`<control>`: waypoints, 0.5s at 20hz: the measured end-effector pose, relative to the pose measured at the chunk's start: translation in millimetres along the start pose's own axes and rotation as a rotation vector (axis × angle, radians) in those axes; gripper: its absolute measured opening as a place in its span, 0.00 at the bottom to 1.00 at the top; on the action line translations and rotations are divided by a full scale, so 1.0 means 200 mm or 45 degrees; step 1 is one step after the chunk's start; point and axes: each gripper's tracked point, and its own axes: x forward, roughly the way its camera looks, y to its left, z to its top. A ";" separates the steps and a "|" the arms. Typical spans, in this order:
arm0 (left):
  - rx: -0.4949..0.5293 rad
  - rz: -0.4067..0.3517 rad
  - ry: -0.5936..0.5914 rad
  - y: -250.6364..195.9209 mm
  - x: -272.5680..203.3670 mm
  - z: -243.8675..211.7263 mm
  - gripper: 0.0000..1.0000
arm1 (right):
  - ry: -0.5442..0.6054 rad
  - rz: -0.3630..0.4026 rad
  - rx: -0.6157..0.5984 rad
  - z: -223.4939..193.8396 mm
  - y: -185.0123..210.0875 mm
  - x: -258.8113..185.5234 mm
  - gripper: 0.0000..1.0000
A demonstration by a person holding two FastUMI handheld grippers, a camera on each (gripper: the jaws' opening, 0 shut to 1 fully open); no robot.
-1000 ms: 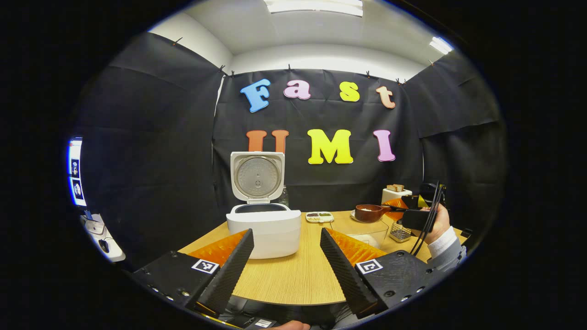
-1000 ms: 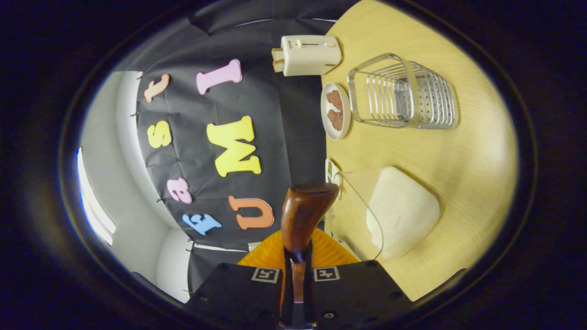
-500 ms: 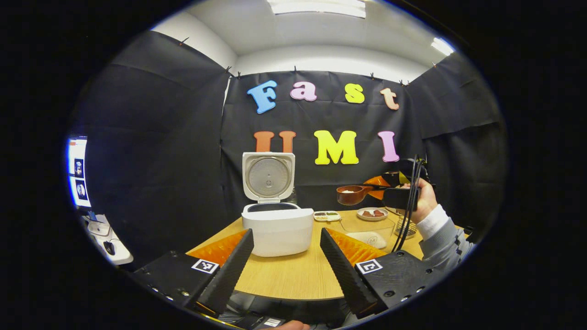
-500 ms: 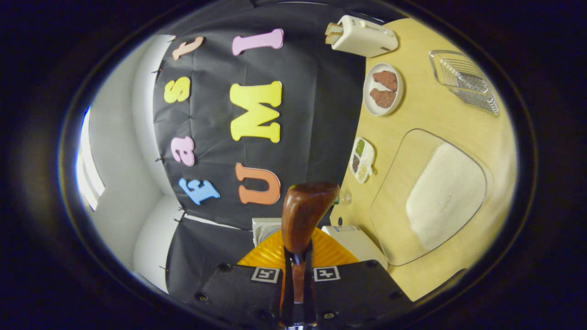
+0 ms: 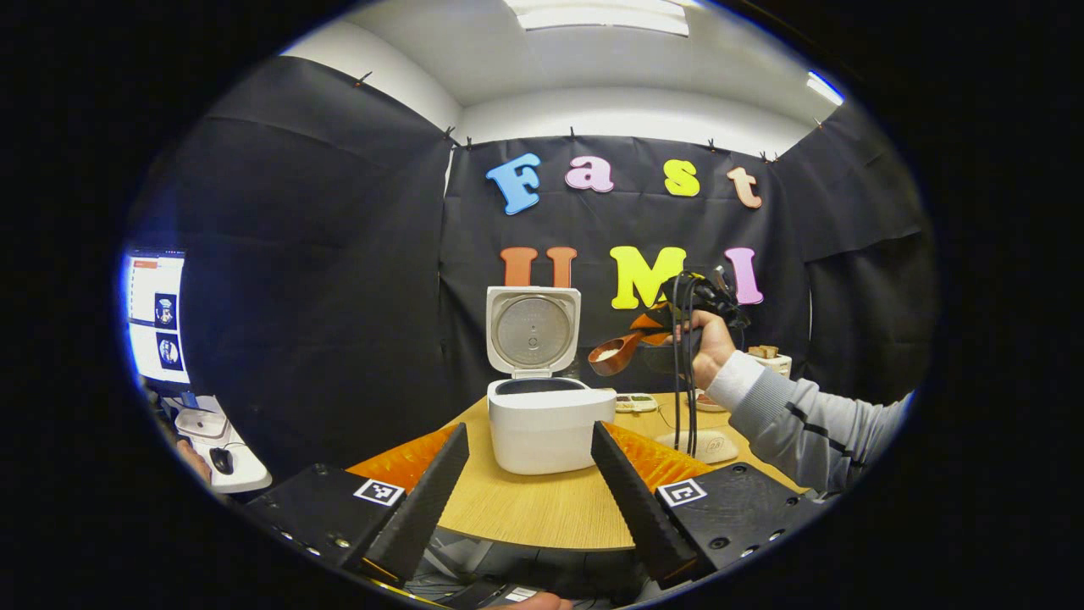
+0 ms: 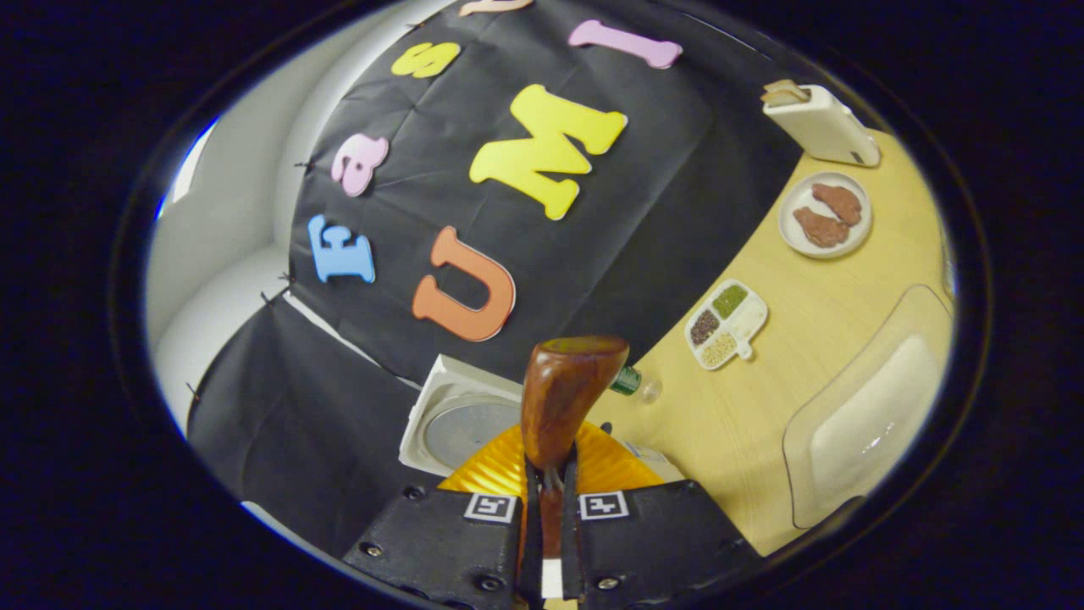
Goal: Close the left gripper, press the button to open the rice cooker; take a wooden spoon from the chopstick holder with the right hand, scoop a spoonful of rice and pour it into the rice cooker, then put the wooden spoon back into the chopstick holder.
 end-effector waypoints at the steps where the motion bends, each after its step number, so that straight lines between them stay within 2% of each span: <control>1: 0.002 0.010 0.001 0.02 -0.01 0.00 0.93 | 0.003 -0.010 -0.088 -0.02 0.05 0.06 0.14; 5: -0.003 0.046 0.017 0.09 -0.03 -0.02 0.93 | 0.017 0.001 -0.425 -0.09 0.21 0.27 0.14; 10: -0.001 0.139 0.064 0.19 0.00 -0.08 0.93 | -0.045 0.066 -0.908 -0.21 0.42 0.36 0.14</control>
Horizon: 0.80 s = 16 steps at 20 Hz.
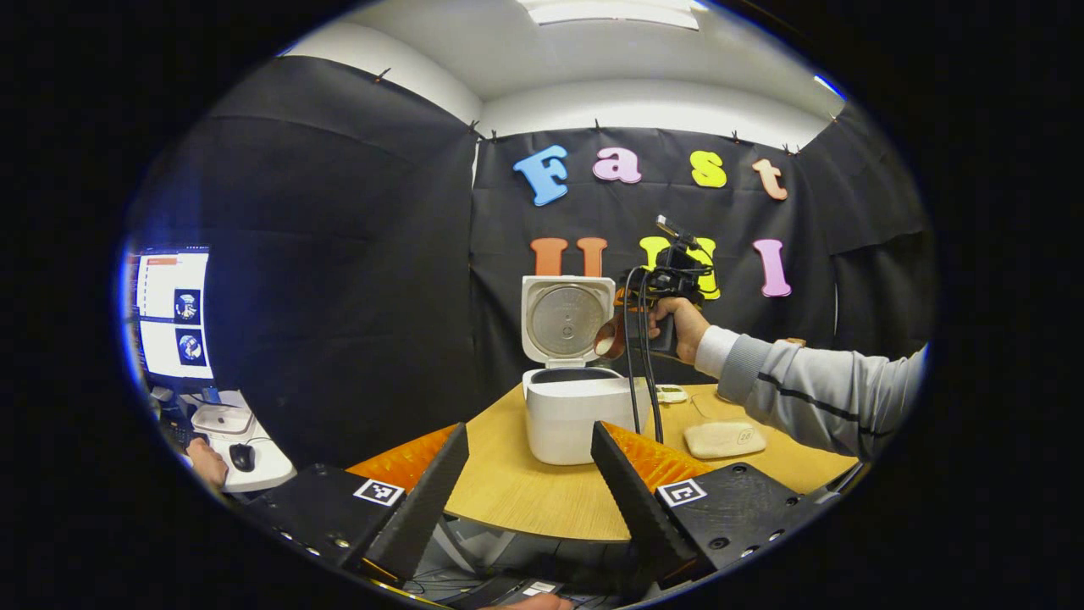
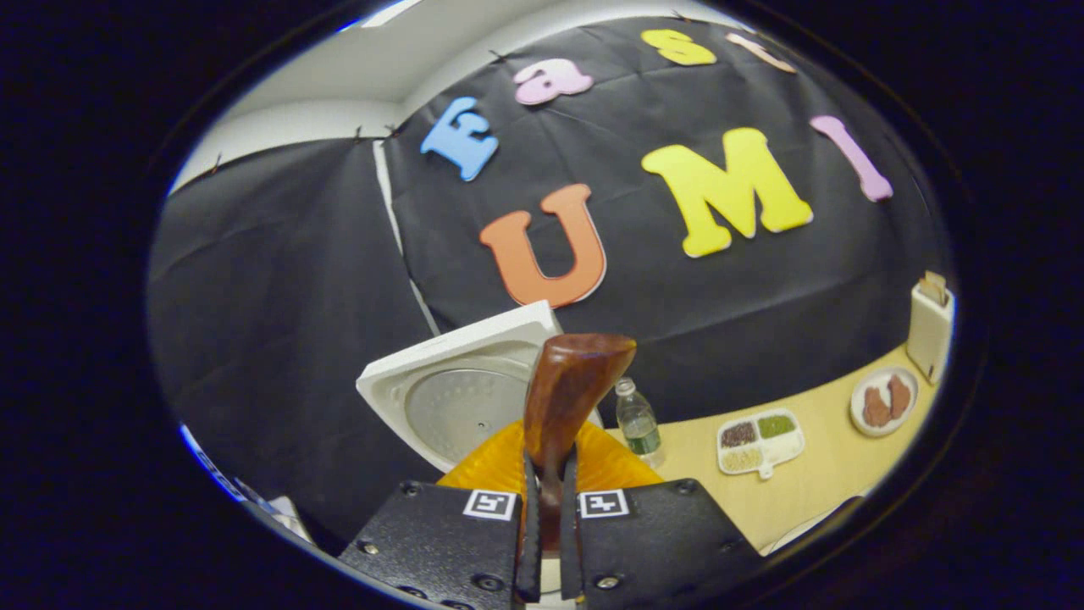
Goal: Close the left gripper, press the button to open the rice cooker; take a wooden spoon from the chopstick holder with the right hand, scoop a spoonful of rice and pour it into the rice cooker, then put the wooden spoon back into the chopstick holder.
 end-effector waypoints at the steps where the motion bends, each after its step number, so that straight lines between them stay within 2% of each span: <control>1: -0.003 0.007 0.017 0.00 0.01 -0.01 0.93 | -0.014 0.012 -0.072 -0.01 0.03 0.01 0.14; 7: -0.010 0.067 0.005 0.01 0.05 0.03 0.94 | -0.107 0.081 -0.549 -0.06 0.21 0.02 0.14; 8: -0.014 0.068 -0.001 0.00 0.07 0.04 0.93 | -0.121 0.092 -0.625 -0.07 0.23 0.01 0.11; 10: -0.028 0.047 0.012 -0.03 0.08 0.04 0.93 | -0.151 0.122 -0.735 -0.09 0.26 0.01 0.14; 13: -0.057 0.067 0.017 -0.03 0.12 0.05 0.93 | -0.177 0.133 -0.790 -0.07 0.20 -0.02 0.14; 16: -0.070 0.067 0.038 -0.06 0.19 0.07 0.93 | -0.201 0.157 -0.697 0.02 0.12 -0.08 0.14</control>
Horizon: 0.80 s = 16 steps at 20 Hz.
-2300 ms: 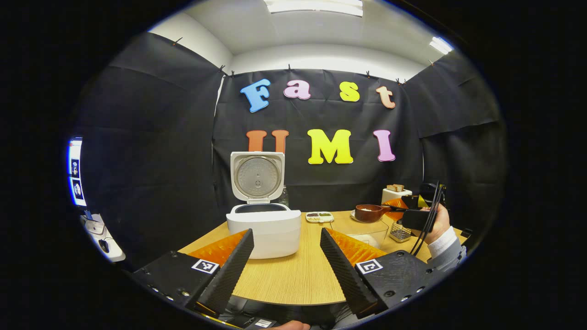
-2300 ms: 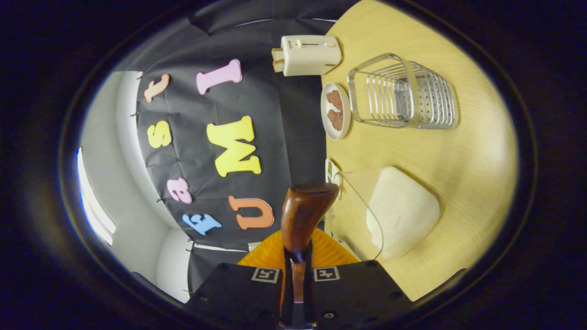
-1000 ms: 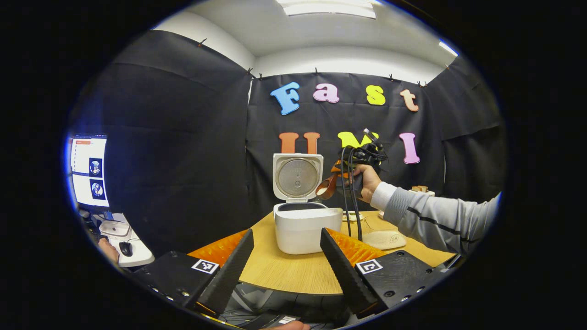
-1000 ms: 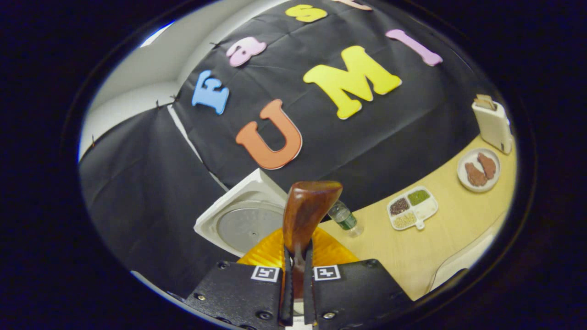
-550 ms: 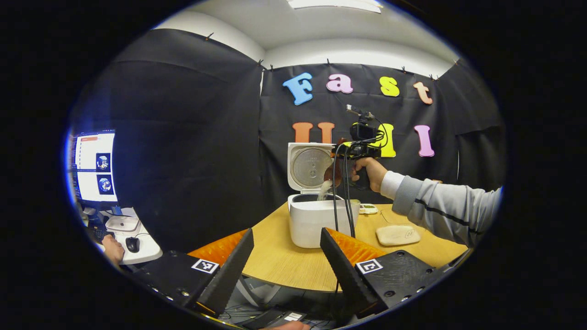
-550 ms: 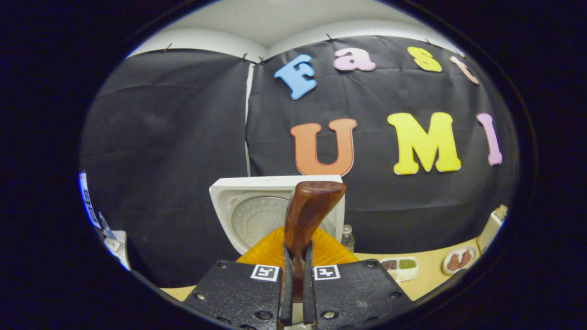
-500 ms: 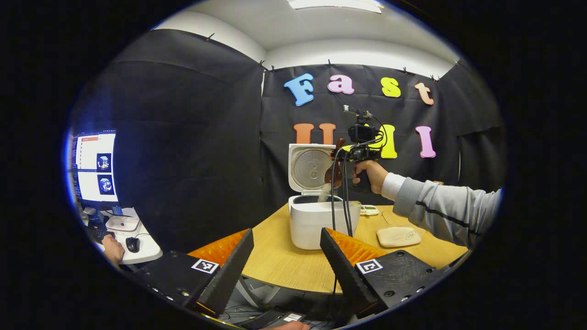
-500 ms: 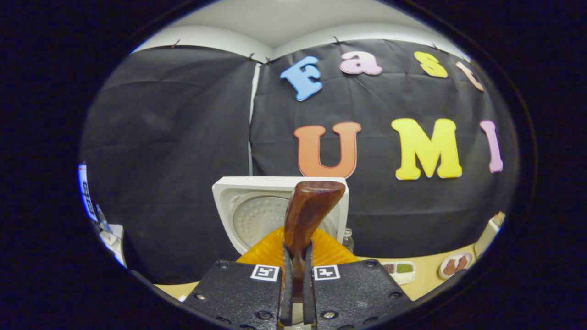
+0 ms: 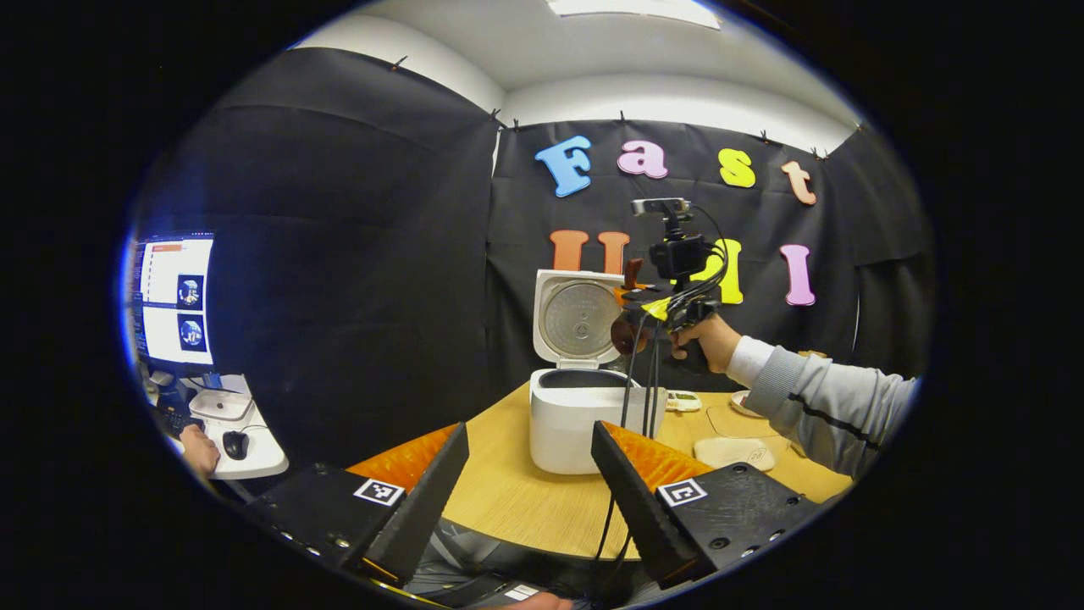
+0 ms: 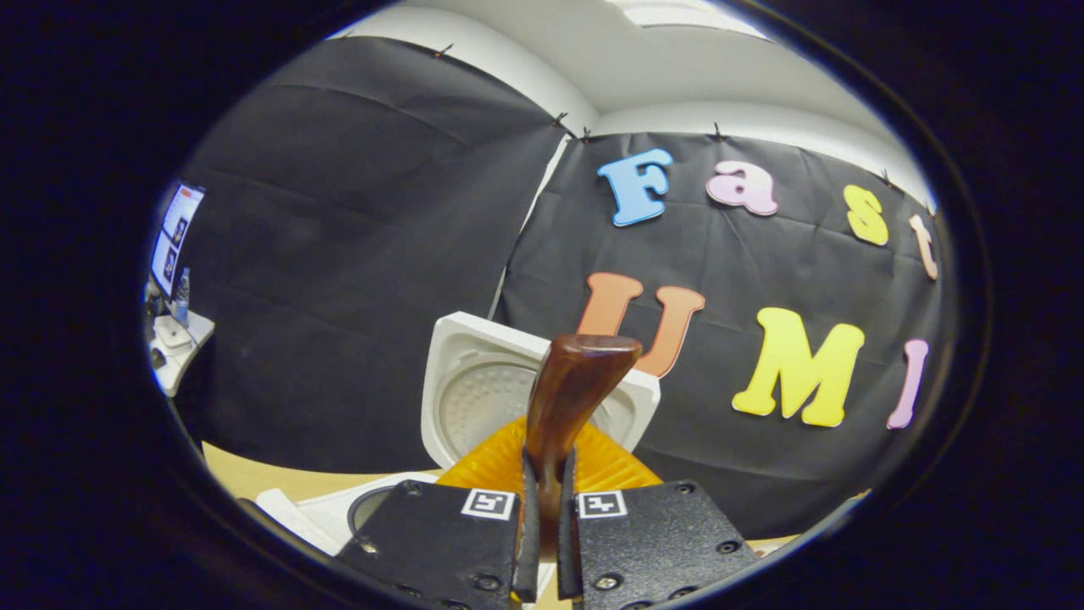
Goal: Close the left gripper, press the button to open the rice cooker; take a wooden spoon from the chopstick holder with the right hand, scoop a spoonful of rice and pour it into the rice cooker, then put the wooden spoon back into the chopstick holder.
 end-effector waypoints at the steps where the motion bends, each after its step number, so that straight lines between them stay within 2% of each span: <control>1: 0.000 0.006 0.005 -0.01 0.02 0.01 0.94 | 0.003 -0.002 0.040 0.02 -0.06 -0.02 0.14; 8: 0.042 -0.039 -0.037 -0.16 0.22 0.09 0.94 | 0.024 -0.071 0.273 0.06 -0.53 -0.36 0.15; 10: 0.032 -0.061 -0.035 -0.22 0.27 0.08 0.94 | 0.042 -0.101 0.301 0.05 -0.68 -0.48 0.12; 16: 0.060 -0.133 -0.055 -0.44 0.40 0.08 0.94 | 0.037 -0.199 0.374 0.08 -1.01 -0.92 0.16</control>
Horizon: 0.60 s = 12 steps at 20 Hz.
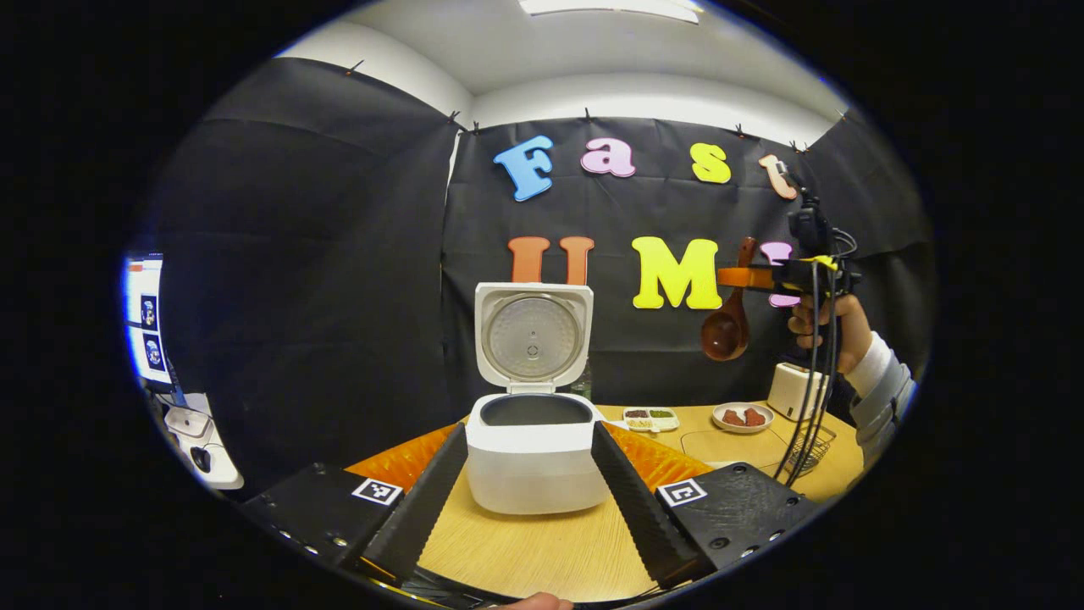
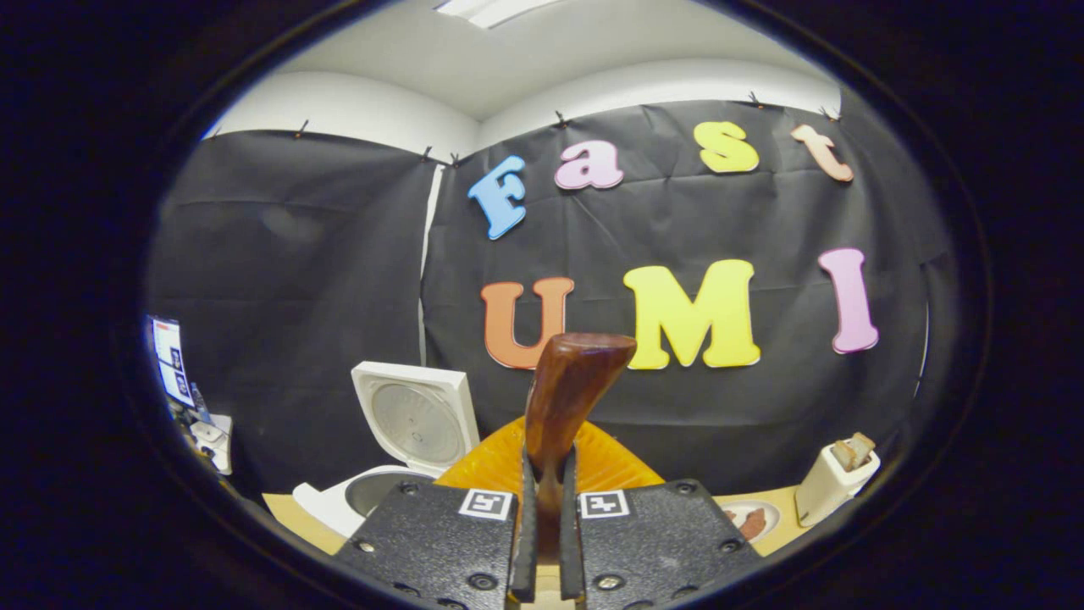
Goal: Close the left gripper, press the button to open the rice cooker; take a wooden spoon from the chopstick holder with the right hand, scoop a spoonful of rice and pour it into the rice cooker, then put the wooden spoon back into the chopstick holder.
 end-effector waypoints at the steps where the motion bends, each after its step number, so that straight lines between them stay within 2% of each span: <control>1: 0.003 -0.017 0.003 -0.04 0.02 -0.01 0.94 | 0.001 -0.032 -0.006 0.01 -0.07 -0.08 0.14; 2: 0.001 -0.029 0.005 -0.07 0.04 -0.01 0.94 | 0.008 -0.073 -0.023 0.01 -0.12 -0.16 0.17; 3: -0.004 -0.043 0.006 -0.10 0.07 -0.01 0.94 | 0.003 -0.120 -0.015 0.02 -0.17 -0.24 0.14; 6: -0.019 -0.101 -0.002 -0.23 0.10 -0.01 0.94 | 0.036 -0.223 -0.015 -0.02 -0.30 -0.45 0.17; 8: -0.014 -0.127 -0.020 -0.30 0.11 0.02 0.94 | 0.064 -0.271 -0.018 -0.07 -0.37 -0.55 0.14; 12: -0.029 -0.176 -0.039 -0.42 0.13 0.04 0.94 | 0.089 -0.362 -0.003 -0.16 -0.54 -0.72 0.17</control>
